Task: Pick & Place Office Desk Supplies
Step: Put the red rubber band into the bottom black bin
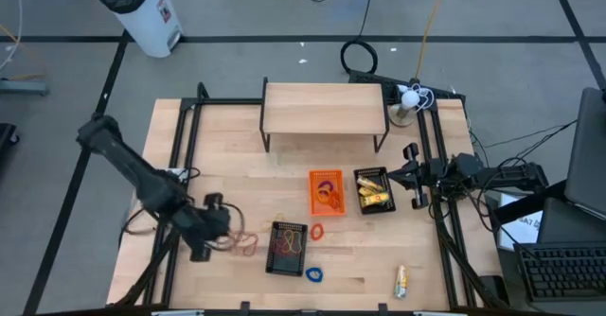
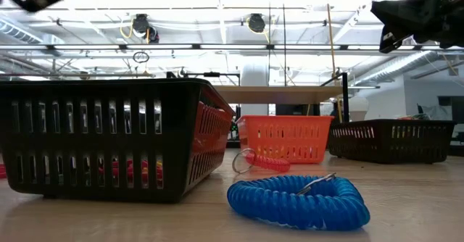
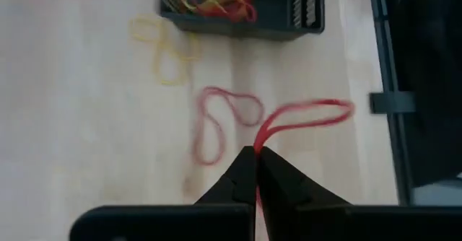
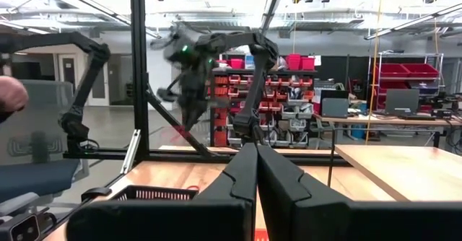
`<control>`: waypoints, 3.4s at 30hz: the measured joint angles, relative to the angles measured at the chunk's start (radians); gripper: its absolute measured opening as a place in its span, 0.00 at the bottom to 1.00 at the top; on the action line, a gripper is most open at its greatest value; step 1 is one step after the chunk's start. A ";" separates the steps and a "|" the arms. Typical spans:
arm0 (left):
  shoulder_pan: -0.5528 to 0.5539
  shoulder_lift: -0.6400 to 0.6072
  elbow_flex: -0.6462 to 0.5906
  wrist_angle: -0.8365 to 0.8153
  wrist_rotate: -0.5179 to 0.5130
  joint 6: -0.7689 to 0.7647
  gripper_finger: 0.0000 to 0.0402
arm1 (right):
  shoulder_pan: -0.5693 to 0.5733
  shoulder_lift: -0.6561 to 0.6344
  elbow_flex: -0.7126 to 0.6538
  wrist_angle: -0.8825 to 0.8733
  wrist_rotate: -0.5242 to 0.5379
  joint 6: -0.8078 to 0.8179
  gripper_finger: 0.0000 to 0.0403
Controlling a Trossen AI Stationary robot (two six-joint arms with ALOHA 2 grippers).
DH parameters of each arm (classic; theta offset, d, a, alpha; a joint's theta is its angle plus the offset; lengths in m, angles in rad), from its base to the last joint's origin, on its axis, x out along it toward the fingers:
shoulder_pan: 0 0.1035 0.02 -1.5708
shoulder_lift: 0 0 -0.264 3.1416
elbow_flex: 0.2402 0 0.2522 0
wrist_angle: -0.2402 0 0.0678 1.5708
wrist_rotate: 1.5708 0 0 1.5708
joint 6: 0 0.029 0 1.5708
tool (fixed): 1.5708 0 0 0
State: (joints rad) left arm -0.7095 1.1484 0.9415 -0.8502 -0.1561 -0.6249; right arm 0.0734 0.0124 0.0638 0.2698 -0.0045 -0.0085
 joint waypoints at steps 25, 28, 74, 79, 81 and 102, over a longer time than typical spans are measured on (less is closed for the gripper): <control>0.386 -0.540 -0.336 0.778 -0.116 0.570 0.01 | 0.000 0.000 0.000 -0.006 0.003 -0.011 0.01; 0.427 -0.567 -0.334 0.770 -0.153 0.609 0.01 | 0.000 0.002 0.000 -0.020 0.003 -0.011 0.01; 0.466 -1.142 -0.673 0.571 -0.287 0.517 0.00 | 0.000 0.021 0.000 -0.010 0.004 -0.007 0.01; 0.466 -1.142 -0.673 0.570 -0.287 0.517 0.00 | 0.000 0.021 0.000 -0.009 0.004 -0.007 0.01; 0.466 -1.142 -0.673 0.571 -0.282 0.516 0.00 | 0.000 0.021 0.000 -0.009 0.004 -0.007 0.01; 0.417 -0.274 -0.367 0.619 -0.094 0.301 0.00 | 0.000 0.022 0.000 0.010 0.011 -0.015 0.01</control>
State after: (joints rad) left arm -0.2922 0.8742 0.5740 -0.2313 -0.2497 -0.3240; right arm 0.0735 0.0341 0.0635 0.2798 0.0063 -0.0231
